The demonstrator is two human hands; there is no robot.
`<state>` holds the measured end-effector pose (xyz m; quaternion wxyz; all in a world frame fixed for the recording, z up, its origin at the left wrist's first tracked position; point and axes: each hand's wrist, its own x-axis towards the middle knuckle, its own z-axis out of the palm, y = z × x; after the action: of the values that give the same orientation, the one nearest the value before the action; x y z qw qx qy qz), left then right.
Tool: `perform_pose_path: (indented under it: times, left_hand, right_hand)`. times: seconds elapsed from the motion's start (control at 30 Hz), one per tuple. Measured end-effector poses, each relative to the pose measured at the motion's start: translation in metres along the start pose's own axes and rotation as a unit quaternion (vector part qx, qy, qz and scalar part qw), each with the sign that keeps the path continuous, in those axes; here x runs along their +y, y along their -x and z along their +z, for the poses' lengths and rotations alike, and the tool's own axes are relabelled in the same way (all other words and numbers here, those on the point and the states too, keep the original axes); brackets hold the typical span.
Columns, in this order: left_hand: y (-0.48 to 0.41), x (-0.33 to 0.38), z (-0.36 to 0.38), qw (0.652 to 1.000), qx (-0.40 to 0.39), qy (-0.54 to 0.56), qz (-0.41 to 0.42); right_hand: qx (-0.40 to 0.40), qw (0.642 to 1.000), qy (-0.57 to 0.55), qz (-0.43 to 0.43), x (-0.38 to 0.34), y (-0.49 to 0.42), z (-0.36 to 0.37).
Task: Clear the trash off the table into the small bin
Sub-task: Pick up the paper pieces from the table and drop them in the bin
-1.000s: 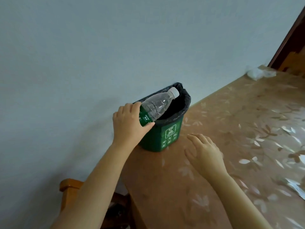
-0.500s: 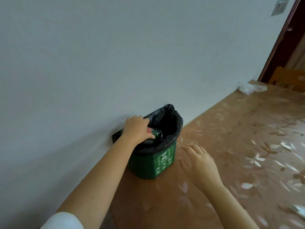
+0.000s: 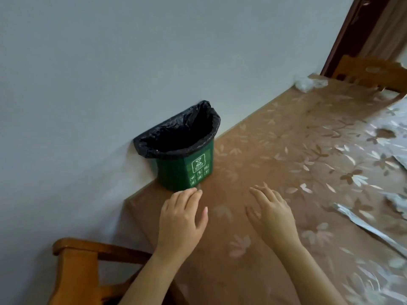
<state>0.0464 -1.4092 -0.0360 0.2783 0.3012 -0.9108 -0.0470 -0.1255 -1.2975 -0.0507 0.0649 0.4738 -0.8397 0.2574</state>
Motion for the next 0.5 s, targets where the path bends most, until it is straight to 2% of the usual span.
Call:
perform_pose_path:
  times: [0.23, 0.5]
  left_hand:
    - [0.081, 0.029, -0.001, 0.991, -0.104, 0.083, 0.021]
    - [0.146, 0.085, 0.012, 0.964, -0.193, 0.160, 0.087]
  right_hand:
    - [-0.011, 0.992, 0.047, 0.116, 0.009, 0.135, -0.034]
    - [0.000, 0.957, 0.112, 0.267, 0.019, 0.272, -0.077]
